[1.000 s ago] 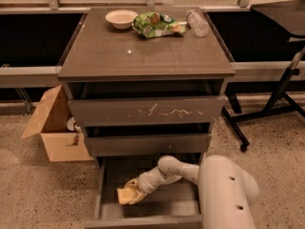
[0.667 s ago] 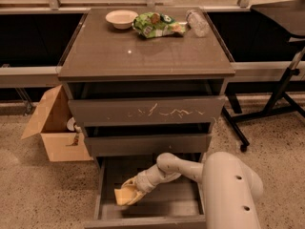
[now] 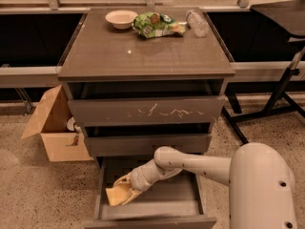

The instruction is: Pick sponge from bottom drawer and place on counter

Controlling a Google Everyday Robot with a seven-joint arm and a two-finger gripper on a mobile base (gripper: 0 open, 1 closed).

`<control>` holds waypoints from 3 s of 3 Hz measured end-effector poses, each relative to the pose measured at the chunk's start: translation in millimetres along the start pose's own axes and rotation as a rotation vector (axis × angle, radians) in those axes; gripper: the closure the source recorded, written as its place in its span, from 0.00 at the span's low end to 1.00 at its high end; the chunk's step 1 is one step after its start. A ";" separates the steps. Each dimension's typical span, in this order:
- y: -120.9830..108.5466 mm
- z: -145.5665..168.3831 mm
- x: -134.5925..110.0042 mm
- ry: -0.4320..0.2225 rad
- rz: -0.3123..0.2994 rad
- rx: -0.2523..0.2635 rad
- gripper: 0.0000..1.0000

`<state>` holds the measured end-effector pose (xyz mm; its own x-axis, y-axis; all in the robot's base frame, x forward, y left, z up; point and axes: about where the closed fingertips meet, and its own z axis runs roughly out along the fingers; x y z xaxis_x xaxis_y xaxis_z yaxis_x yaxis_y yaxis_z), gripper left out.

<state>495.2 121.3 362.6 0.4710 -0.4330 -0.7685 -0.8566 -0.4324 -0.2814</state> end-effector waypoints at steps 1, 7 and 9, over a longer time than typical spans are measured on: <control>0.0 0.0 0.0 0.000 0.000 0.000 1.00; 9.4 -152.2 -160.5 -0.036 -0.285 0.149 1.00; -26.6 -274.5 -217.7 -0.077 -0.298 0.298 1.00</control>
Offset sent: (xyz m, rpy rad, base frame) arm -0.0141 -0.0098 0.0625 0.0864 -0.0617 0.0234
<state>473.2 10.0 695.1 0.7001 -0.2586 -0.6655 -0.7138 -0.2774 -0.6431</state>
